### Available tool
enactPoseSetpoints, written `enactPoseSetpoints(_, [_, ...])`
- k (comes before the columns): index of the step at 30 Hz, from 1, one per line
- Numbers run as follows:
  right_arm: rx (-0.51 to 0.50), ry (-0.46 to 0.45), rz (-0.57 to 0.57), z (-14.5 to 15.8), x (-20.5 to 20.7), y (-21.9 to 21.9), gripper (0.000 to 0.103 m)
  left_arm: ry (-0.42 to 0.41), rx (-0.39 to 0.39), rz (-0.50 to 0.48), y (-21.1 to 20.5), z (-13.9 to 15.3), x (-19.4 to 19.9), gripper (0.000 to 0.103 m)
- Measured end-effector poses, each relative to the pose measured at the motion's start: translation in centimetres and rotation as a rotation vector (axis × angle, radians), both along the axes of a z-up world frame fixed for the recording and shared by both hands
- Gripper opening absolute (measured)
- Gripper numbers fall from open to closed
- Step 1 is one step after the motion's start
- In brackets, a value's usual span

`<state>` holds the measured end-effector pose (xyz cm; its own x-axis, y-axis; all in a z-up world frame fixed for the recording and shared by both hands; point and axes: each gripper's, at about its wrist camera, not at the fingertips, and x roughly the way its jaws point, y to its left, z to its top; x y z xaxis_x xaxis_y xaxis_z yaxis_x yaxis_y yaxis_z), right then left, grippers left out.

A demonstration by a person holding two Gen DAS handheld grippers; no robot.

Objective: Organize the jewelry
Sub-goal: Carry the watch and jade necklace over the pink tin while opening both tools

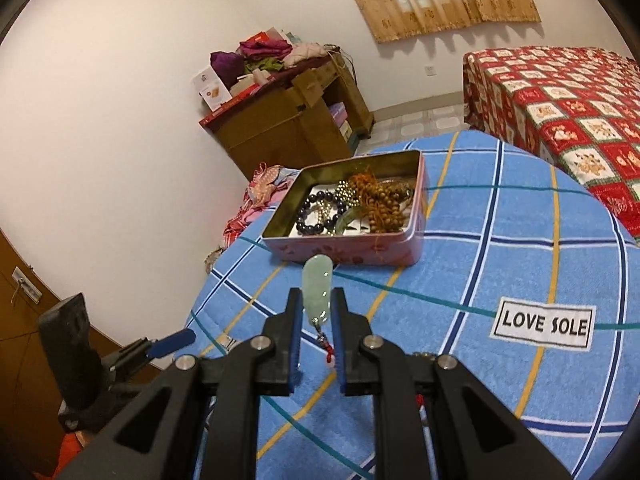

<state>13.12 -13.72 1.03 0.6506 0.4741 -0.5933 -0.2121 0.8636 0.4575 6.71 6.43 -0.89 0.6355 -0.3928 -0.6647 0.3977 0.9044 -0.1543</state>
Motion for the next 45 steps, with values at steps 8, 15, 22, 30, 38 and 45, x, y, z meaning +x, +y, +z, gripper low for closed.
enactPoseSetpoints(8, [-0.011, -0.022, -0.026, 0.9, -1.0, -0.8, 0.017, -0.052, 0.33, -0.097, -8.2, -3.4, 0.7, 0.072])
enactPoseSetpoints(15, [-0.027, -0.046, -0.027, 1.3, -1.4, -1.1, 0.017, 0.062, 0.239, 0.004, -5.7, -4.5, 3.1, 0.007])
enactPoseSetpoints(22, [-0.02, -0.047, -0.039, 1.4, -0.5, -1.5, 0.017, 0.0, 0.068, 0.058, -2.6, -0.8, 3.6, 0.003])
enactPoseSetpoints(30, [-0.026, -0.094, -0.051, 2.8, 1.3, -2.0, 0.017, -0.108, -0.109, 0.059, -0.8, 5.6, 5.9, 0.003])
enactPoseSetpoints(38, [-0.041, -0.133, -0.068, 4.2, 5.4, -2.2, 0.017, -0.221, -0.153, 0.027, -2.4, 9.7, 10.0, 0.003])
enactPoseSetpoints(45, [-0.062, -0.139, -0.087, 2.9, 10.5, -1.5, 0.017, -0.247, -0.193, 0.041, -3.0, 9.1, 14.2, 0.003])
